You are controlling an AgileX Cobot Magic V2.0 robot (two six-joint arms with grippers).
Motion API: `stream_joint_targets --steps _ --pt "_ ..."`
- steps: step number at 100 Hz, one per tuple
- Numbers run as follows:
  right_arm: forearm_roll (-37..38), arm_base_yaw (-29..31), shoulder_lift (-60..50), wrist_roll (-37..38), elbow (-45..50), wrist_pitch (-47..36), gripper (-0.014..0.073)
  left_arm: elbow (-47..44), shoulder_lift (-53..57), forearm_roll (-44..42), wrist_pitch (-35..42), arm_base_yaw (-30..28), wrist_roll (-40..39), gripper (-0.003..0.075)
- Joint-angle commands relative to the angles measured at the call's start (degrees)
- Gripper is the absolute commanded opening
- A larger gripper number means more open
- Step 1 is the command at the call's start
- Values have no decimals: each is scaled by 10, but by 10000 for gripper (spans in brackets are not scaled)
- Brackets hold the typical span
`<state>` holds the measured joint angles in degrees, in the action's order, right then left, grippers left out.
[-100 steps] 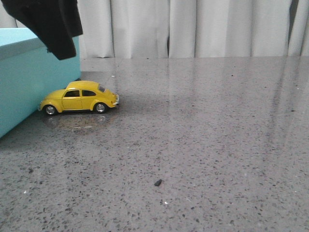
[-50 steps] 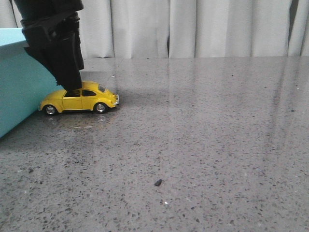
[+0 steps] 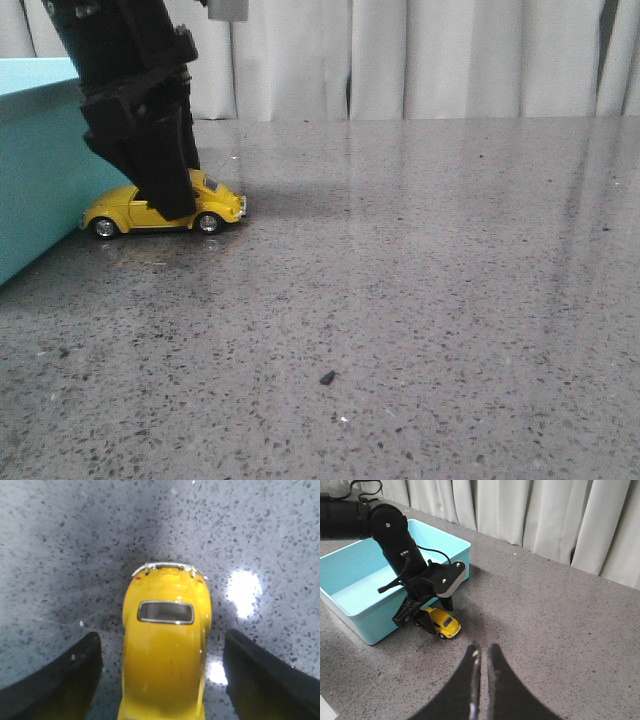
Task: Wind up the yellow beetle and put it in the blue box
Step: 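Lower the left gripper over the beetle and grasp it, then lift the beetle with the left gripper, lower it into the blue box, open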
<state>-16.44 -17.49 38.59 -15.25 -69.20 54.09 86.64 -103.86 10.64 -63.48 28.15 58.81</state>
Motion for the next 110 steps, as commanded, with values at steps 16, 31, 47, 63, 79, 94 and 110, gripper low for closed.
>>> stream_joint_targets --steps 16,31,47,63,79,94,110 --pt "-10 -1 0 -8 -11 -47 -44 20 12 16 9 -1 -1 472" --pt "-10 -1 0 -8 -11 -48 -44 20 12 17 8 -1 -1 388" --pt "-10 -1 0 -8 -11 -51 -44 20 12 23 7 0 -1 230" --pt "-10 -1 0 -8 -11 -51 -44 20 14 27 7 0 -1 139" --pt "-10 -1 0 -8 -11 -52 -44 57 18 60 -12 5 -2 87" --pt "-10 -1 0 -8 -11 -52 -44 129 25 80 -15 24 -4 62" --pt "-15 -1 0 -8 -11 -55 -44 237 29 58 -15 41 -69 62"
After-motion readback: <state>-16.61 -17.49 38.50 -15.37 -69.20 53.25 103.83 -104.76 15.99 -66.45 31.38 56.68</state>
